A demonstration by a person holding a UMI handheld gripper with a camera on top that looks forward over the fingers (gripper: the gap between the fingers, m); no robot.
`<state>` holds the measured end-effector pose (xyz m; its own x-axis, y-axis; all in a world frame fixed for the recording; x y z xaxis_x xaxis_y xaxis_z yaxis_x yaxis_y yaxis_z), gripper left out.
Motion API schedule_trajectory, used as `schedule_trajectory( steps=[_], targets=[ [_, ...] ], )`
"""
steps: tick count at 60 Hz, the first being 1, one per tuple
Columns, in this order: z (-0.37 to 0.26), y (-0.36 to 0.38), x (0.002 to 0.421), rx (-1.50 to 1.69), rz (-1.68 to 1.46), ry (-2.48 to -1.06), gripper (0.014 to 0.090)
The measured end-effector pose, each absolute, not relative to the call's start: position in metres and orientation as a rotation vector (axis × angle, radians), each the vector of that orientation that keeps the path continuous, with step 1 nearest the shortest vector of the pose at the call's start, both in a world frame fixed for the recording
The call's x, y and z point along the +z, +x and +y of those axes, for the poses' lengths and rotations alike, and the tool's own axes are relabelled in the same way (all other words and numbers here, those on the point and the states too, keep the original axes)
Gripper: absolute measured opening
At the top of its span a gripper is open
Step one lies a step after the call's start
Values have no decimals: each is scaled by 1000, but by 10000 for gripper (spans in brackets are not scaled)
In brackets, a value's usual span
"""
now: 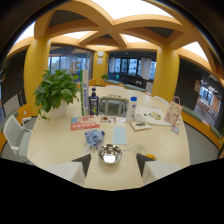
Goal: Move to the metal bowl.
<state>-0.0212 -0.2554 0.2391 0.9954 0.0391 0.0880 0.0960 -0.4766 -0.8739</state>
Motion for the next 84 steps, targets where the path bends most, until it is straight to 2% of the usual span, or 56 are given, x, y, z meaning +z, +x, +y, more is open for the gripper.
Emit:
schedule_trajectory(
  steps=[15, 29, 55, 64, 84],
  targets=[
    [-278, -32, 220, -81, -101, -2071, 862],
    [-283, -26, 166, -89, -94, -2129, 862],
    [-194, -18, 61, -20, -103, -2227, 864],
    [-174, -15, 46, -3, -102, -2245, 862],
    [-165, -15, 44, 6, -96, -2249, 862]
  ],
)
